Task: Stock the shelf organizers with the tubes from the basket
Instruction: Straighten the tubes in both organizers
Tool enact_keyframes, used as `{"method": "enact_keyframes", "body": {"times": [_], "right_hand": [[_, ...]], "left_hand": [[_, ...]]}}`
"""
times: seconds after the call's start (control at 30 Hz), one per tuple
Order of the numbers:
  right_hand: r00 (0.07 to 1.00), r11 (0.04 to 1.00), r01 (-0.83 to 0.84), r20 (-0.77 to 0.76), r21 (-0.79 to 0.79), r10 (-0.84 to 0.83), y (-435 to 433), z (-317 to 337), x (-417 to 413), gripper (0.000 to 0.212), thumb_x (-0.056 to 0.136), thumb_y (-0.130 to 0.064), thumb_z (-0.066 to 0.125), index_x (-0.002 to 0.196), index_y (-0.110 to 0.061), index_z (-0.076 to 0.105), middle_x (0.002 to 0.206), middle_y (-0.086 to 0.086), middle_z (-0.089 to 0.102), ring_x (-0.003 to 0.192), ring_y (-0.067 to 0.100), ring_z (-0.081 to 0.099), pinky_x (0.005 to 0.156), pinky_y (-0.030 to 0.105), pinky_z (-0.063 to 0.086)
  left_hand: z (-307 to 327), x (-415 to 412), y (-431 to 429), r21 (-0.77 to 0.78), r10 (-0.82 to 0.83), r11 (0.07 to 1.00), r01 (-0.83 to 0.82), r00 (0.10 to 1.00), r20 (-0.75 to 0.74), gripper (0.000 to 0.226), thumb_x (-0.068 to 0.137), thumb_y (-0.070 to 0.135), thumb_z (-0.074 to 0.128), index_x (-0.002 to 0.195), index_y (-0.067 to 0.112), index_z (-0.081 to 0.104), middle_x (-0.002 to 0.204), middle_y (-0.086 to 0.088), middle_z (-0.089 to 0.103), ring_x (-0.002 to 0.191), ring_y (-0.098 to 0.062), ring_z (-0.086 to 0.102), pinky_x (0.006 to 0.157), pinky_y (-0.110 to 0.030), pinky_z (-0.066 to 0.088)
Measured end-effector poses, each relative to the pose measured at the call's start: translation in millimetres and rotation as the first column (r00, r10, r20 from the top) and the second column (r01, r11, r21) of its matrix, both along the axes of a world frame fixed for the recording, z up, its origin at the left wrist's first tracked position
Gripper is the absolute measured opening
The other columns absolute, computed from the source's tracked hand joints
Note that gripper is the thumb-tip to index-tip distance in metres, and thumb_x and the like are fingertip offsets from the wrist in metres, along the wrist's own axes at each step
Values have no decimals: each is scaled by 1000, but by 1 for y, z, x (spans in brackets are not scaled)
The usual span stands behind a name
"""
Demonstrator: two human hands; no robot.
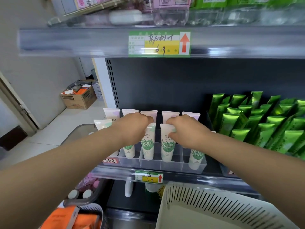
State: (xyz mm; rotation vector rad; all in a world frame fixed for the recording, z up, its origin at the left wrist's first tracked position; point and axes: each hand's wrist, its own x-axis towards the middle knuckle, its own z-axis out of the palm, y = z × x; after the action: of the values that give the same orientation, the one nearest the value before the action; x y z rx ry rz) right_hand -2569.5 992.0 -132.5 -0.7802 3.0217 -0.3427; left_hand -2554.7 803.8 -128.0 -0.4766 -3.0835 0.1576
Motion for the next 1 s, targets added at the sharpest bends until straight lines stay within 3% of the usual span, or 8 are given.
{"method": "enact_keyframes", "body": {"times": [0.07, 0.2, 0.33, 0.57, 0.77, 1.0], "right_hand": [[1000, 1000, 0, 4, 4, 0, 0, 0, 0, 6, 83, -18, 54, 88, -19, 54, 91, 1, 55, 77, 21, 48, 59, 29, 41], [1000, 997, -8, 15, -74, 9, 4, 6, 2, 32, 80, -23, 59, 112, -22, 59, 111, -2, 61, 94, 20, 56, 76, 33, 51], [1000, 986, -1, -9, -164, -1, 18, 23, 4, 39, 81, -28, 62, 119, -23, 57, 116, -5, 64, 105, 18, 60, 91, 35, 49], [998, 950, 61, -12, -306, -69, 59, 49, 7, 31, 82, -11, 53, 111, -16, 64, 102, -3, 68, 95, 12, 61, 84, 19, 45], [998, 971, 44, 53, -236, -33, 79, 43, 15, 32, 80, -19, 56, 111, -20, 63, 109, -2, 66, 99, 14, 61, 90, 30, 49], [997, 992, 11, 79, -128, -1, 92, 26, 13, 35, 82, -21, 58, 117, -21, 61, 114, -3, 64, 102, 16, 59, 89, 31, 50]], "left_hand": [[1, 1, 2, 5, 3, 1000, -3, 1000, 3, 32, 83, 5, 52, 111, 18, 53, 101, -9, 63, 91, -28, 59, 74, -39, 53], [2, 4, 6, -6, 2, 1000, -2, 1000, 6, 33, 83, 6, 51, 114, 18, 53, 105, -8, 62, 94, -28, 58, 76, -40, 53], [6, 8, 5, 8, 16, 1000, -17, 999, 34, 36, 81, 8, 52, 115, 20, 55, 110, -5, 62, 97, -25, 58, 80, -38, 53], [48, 4, 11, 169, 15, 986, -3, 997, -69, 46, 81, 20, 53, 126, 23, 55, 126, 1, 60, 112, -22, 56, 93, -30, 47], [54, -11, 65, 200, -97, 972, 124, 985, -141, 50, 85, 20, 53, 134, 20, 48, 136, -3, 52, 119, -22, 52, 96, -28, 43], [39, -45, 109, 144, -132, 979, 142, 988, -75, 52, 87, 18, 56, 138, 20, 43, 137, -6, 51, 119, -25, 52, 96, -33, 45]]}}
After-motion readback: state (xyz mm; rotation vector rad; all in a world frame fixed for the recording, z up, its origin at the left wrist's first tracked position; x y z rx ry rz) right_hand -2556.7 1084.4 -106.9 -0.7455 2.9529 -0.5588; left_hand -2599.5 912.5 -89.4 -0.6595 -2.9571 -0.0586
